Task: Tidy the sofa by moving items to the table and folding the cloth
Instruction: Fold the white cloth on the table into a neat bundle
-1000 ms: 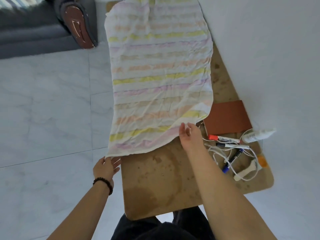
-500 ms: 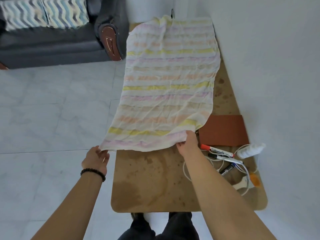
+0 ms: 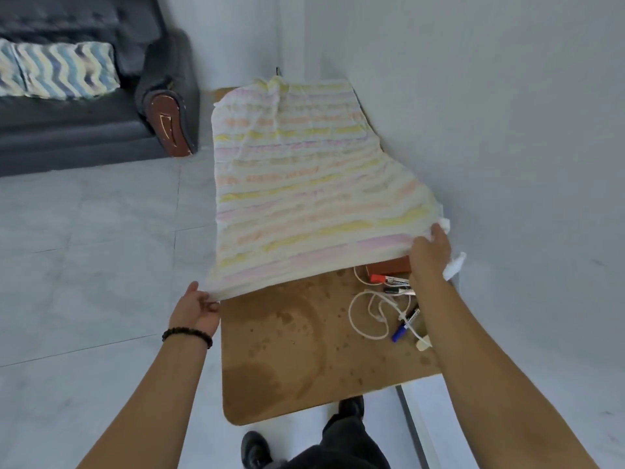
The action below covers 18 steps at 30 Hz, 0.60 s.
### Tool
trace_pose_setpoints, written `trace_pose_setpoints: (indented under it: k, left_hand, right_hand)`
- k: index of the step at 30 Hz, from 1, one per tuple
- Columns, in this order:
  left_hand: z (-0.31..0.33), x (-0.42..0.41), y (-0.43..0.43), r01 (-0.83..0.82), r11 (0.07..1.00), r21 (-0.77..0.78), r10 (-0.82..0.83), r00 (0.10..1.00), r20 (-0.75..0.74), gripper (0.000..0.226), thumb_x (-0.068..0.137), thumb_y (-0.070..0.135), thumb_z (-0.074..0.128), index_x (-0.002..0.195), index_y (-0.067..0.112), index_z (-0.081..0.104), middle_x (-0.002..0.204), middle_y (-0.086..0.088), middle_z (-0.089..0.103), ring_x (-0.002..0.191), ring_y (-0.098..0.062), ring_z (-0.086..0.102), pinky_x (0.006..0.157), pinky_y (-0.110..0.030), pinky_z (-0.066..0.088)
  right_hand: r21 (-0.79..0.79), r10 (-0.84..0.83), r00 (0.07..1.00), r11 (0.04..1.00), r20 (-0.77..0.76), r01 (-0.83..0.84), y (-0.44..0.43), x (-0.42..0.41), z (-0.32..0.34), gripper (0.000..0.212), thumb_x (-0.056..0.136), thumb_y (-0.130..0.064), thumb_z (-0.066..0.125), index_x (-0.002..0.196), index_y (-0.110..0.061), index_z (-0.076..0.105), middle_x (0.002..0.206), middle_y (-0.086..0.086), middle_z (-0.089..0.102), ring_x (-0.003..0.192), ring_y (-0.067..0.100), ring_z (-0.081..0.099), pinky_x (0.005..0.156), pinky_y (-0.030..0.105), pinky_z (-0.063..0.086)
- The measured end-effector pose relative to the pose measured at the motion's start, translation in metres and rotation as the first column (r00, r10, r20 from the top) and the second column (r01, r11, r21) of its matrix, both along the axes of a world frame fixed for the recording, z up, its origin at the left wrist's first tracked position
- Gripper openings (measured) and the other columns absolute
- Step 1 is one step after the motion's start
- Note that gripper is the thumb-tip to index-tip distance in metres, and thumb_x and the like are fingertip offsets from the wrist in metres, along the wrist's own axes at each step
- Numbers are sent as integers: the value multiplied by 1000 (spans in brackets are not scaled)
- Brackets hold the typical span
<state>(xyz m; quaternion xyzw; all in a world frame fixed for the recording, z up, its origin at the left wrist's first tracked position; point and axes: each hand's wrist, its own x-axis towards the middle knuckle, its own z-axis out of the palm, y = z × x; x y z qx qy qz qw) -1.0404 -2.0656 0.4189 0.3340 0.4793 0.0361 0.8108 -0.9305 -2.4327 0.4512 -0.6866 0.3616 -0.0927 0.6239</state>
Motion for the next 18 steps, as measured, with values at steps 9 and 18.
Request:
trace_pose_setpoints:
  k: [9, 18]
  left_hand:
    - [-18, -30, 11, 2, 1000, -26, -6, 986, -164, 27, 96, -4, 34, 79, 10, 49, 86, -3, 51, 59, -8, 33, 34, -12, 30]
    - [-6, -8, 1, -17, 996, -90, 24, 997, 70, 44, 90, -8, 35, 121, 20, 49, 106, -10, 51, 67, -13, 39, 53, -22, 30]
  right_hand:
    - [34, 77, 975, 997, -208, -71, -23, -21, -24, 37, 99, -7, 48, 135, -2, 50, 122, 11, 55, 103, 27, 59, 89, 36, 51]
    - [-303, -37, 999, 952, -7, 34, -41, 5, 9, 56, 95, -3, 41, 149, -14, 40, 153, 6, 42, 138, 24, 43, 115, 38, 36]
